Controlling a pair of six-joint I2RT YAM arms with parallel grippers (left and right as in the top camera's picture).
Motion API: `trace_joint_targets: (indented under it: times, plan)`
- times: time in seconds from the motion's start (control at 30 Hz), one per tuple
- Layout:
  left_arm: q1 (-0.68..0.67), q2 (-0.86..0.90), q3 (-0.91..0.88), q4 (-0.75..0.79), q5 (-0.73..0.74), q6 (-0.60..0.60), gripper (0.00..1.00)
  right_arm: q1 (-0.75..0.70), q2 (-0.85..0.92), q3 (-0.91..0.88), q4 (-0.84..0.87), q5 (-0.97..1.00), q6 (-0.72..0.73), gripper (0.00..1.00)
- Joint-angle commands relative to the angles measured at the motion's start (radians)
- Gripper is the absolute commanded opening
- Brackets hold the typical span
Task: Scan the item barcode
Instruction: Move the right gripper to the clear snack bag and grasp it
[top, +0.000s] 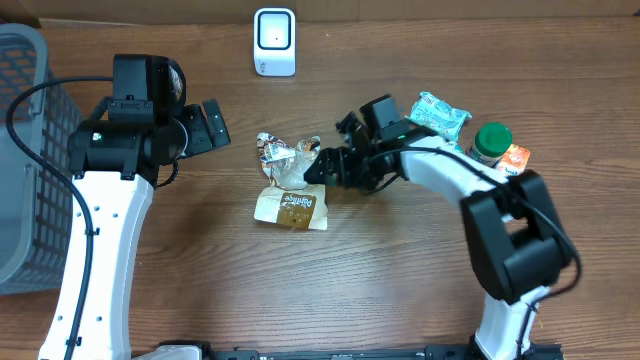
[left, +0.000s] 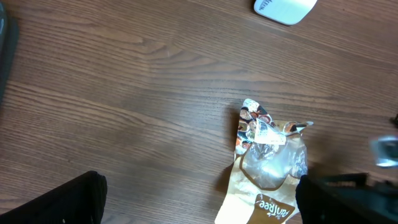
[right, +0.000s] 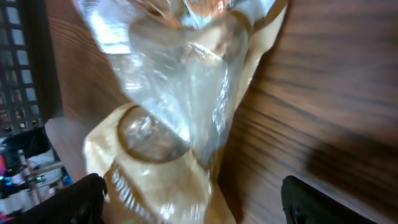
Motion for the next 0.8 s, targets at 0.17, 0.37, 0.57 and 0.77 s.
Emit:
trace_joint_targets:
  times: [0.17, 0.37, 0.57, 0.77]
  plan:
    - [0.004, -0.002, 0.015, 0.0, -0.006, 0.023, 1.0, 0.087, 0.137, 0.006, 0.18, -0.093, 0.224, 0.75]
    - [0.004, -0.002, 0.015, 0.0, -0.006, 0.023, 1.0, 0.1, 0.142, 0.006, 0.233, -0.063, 0.286, 0.13]
    - [0.004, -0.002, 0.015, 0.0, -0.006, 0.023, 1.0, 0.034, 0.13, 0.007, 0.241, -0.167, 0.251, 0.04]
    - [0.004, 0.0, 0.015, 0.0, -0.006, 0.023, 1.0, -0.054, 0.0, 0.009, 0.214, -0.279, 0.095, 0.04]
